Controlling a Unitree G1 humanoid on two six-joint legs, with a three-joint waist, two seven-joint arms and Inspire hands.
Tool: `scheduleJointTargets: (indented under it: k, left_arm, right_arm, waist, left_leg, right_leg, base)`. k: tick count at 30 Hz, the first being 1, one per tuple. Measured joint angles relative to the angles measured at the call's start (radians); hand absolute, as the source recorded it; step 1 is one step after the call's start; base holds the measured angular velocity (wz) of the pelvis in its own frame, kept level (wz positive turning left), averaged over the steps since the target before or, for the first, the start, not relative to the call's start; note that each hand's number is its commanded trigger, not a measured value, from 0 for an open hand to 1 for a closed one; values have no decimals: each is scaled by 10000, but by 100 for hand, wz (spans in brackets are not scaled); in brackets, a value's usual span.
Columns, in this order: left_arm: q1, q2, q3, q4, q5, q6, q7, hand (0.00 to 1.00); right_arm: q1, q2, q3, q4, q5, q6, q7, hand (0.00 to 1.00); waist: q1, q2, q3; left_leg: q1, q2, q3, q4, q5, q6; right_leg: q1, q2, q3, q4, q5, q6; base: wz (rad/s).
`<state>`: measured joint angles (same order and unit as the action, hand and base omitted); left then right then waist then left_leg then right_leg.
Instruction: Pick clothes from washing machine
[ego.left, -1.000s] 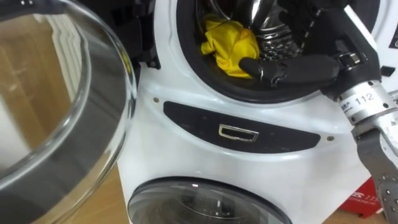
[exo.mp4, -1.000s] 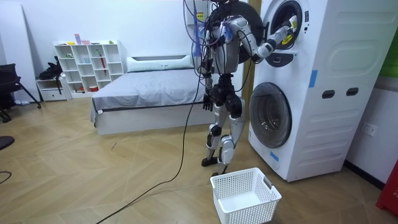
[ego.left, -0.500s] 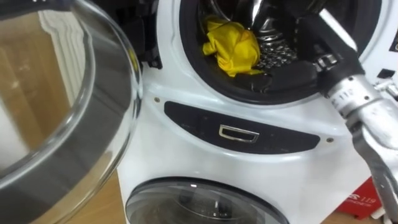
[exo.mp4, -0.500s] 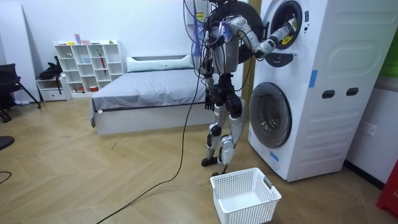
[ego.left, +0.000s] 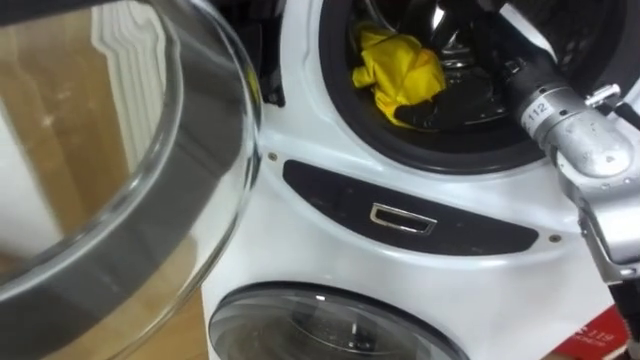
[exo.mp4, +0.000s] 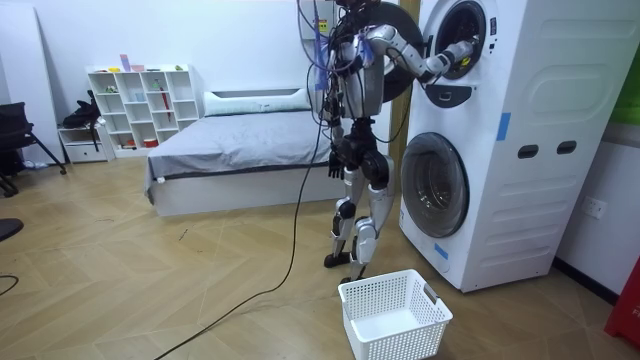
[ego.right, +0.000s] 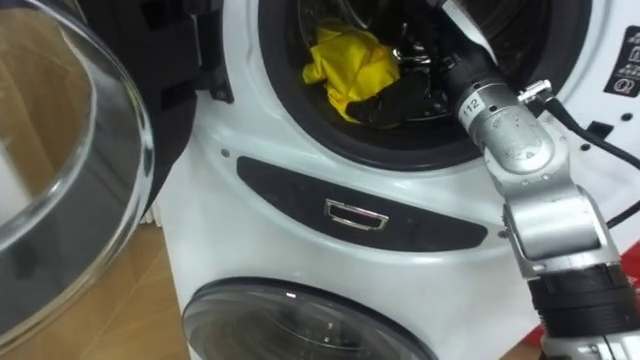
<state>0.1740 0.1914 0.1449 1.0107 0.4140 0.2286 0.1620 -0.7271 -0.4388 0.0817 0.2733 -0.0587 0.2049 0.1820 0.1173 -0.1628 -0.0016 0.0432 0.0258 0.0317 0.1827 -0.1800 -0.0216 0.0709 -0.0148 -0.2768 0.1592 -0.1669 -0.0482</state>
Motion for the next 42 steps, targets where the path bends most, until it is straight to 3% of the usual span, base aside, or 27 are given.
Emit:
scheduleJointTargets:
  k: [7,12,17,22,31,32,34,36,42]
  left_arm:
    - [113,25,32,-170,227,320,-56,0]
    - [127,136,93,-644,591,534,-179,0]
    - [134,138,205,-609,586,734,-239,0]
    - [134,168,256,-572,578,1008,-398,0]
    - [-93,264,208,-549,487,1001,-405,0]
    - [-159,258,167,-549,486,997,-401,0]
    - [-248,260,122,-549,476,990,-378,0]
    - [-299,291,-67,-549,469,982,-367,0]
    - [-540,357,-323,-401,471,968,-397,0]
  right_arm:
    - [-306,0,160,702,-354,165,0,0]
    - [-402,-1,166,1255,-717,362,76,0]
    - [-859,-7,165,2142,-738,492,612,0]
    - [-988,-201,163,2851,-860,658,1294,0]
    - [-1021,-339,197,2966,-1487,745,2000,0]
    - [-1022,-374,222,2935,-1590,764,2132,64]
    - [-1021,-375,242,2801,-1839,807,2326,100]
    - [-1023,-391,249,2535,-1925,822,2484,100]
    - [-1021,-584,286,2025,-2265,1037,2678,100]
  waist:
    - [-22,-76,-45]
    - [-133,-200,-175]
    - [-401,-201,-180]
    - [-303,-195,-175]
    - [-117,-163,-143]
    - [-46,-153,-129]
    - [50,-154,-94]
    - [124,-183,-32]
    - [252,-308,37]
  left_leg:
    - [-50,-29,-15,31,3,21]
    - [-162,-63,-185,129,16,42]
    - [-255,-189,-484,239,52,119]
    - [-127,-268,-509,242,87,201]
    - [-2,-292,-521,137,97,224]
    - [22,-283,-484,101,97,223]
    - [27,-261,-388,34,98,221]
    - [15,-251,-352,-14,98,221]
    - [43,-226,-273,-42,93,214]
  right_leg:
    - [-53,-39,-8,125,-16,24]
    - [-45,-73,-229,114,-16,26]
    - [35,-161,-535,119,17,81]
    - [116,-197,-518,119,63,152]
    - [188,-200,-482,97,55,188]
    - [184,-192,-437,95,51,188]
    - [154,-185,-308,103,45,186]
    - [157,-162,-268,99,40,184]
    - [127,-125,-247,38,30,185]
  base:
    - [0]
    - [10]
    - [18]
    - [4]
    - [-1]
    - [-12]
    - [-13]
    - [-8]
    - [-3]
